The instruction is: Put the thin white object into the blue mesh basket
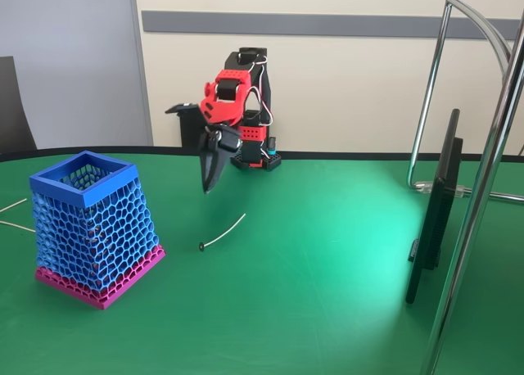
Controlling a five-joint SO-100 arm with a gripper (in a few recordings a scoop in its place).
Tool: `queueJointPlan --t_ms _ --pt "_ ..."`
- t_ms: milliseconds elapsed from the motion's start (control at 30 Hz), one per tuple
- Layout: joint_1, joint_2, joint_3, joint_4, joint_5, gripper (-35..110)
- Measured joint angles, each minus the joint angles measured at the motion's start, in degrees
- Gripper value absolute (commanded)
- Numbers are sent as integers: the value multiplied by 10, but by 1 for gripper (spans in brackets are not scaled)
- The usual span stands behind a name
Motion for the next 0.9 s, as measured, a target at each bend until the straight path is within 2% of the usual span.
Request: queueJointPlan --t_ms 333,900 --pt "23 -122 -91 42 -154 18" --pt "-2 -224 -191 85 -178 18"
